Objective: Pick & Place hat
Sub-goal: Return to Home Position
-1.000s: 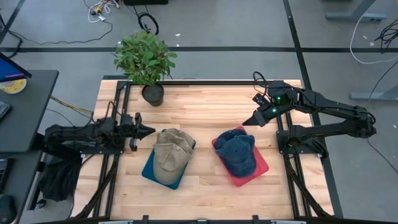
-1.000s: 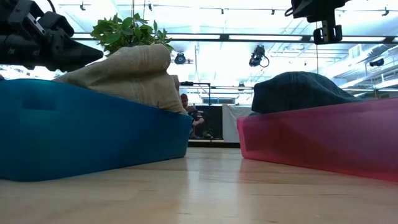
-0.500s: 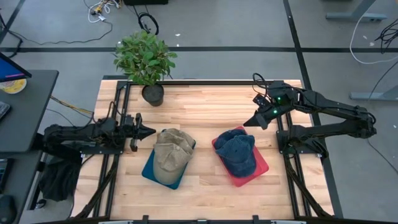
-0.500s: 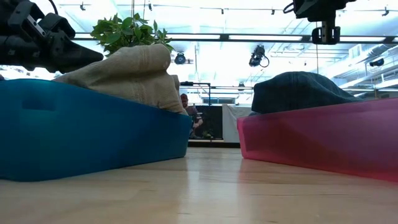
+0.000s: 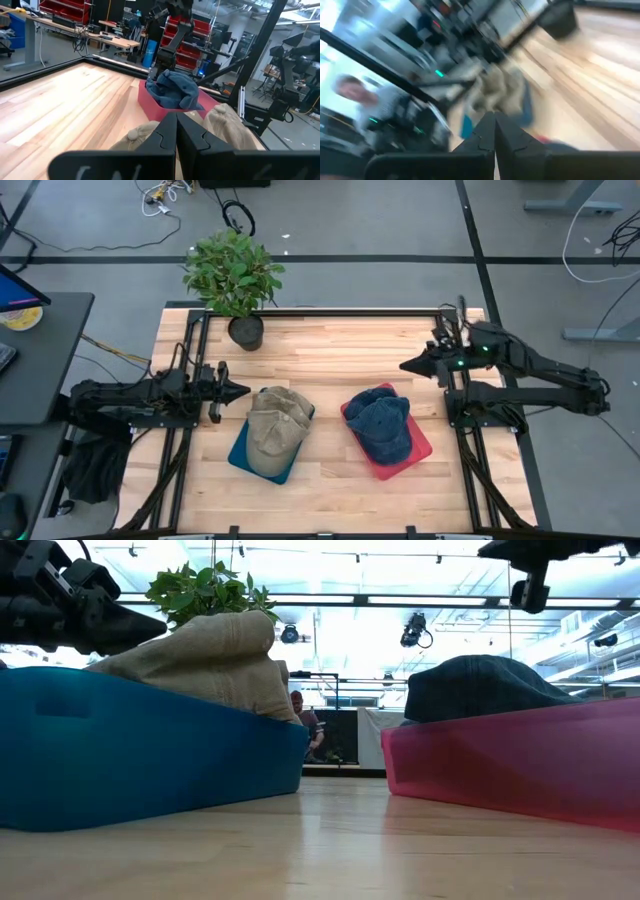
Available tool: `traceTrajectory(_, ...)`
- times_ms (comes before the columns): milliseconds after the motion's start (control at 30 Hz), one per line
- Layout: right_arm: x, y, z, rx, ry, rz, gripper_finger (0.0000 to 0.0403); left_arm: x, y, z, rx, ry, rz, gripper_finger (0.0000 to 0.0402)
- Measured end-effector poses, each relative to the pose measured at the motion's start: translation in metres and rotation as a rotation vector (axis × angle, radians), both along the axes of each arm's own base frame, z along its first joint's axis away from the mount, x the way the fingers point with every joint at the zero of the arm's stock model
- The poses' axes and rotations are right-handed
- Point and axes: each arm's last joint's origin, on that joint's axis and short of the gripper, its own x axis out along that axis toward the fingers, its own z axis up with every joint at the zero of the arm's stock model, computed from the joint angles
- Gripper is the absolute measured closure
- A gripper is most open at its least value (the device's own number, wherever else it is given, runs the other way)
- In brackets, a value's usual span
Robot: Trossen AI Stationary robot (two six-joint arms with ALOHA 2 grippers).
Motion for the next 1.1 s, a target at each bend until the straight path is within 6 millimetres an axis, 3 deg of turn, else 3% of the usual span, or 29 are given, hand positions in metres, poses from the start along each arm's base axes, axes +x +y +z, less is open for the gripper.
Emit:
traceTrajectory(167,-0.003,0.002,-0.029,0.054,-0.23,0.006,0.0401,0.0,0.0,0.0,0.0,-0.004,0.0,0.0399)
traceTrajectory(300,-0.011,0.009,-0.034,0.064,-0.407,0.076,0.0401,0.0,0.0,0.0,0.0,-0.005,0.0,0.0399)
traceTrajectory(867,-0.061,0.029,-0.054,0.061,-0.573,0.256,0.0401,0.0,0.0,0.001,0.0,-0.006,-0.001,0.0399)
traceTrajectory(1100,-0.06,0.031,-0.058,0.027,-0.601,0.271,0.0401,0.0,0.0,0.001,0.0,-0.007,-0.002,0.0399)
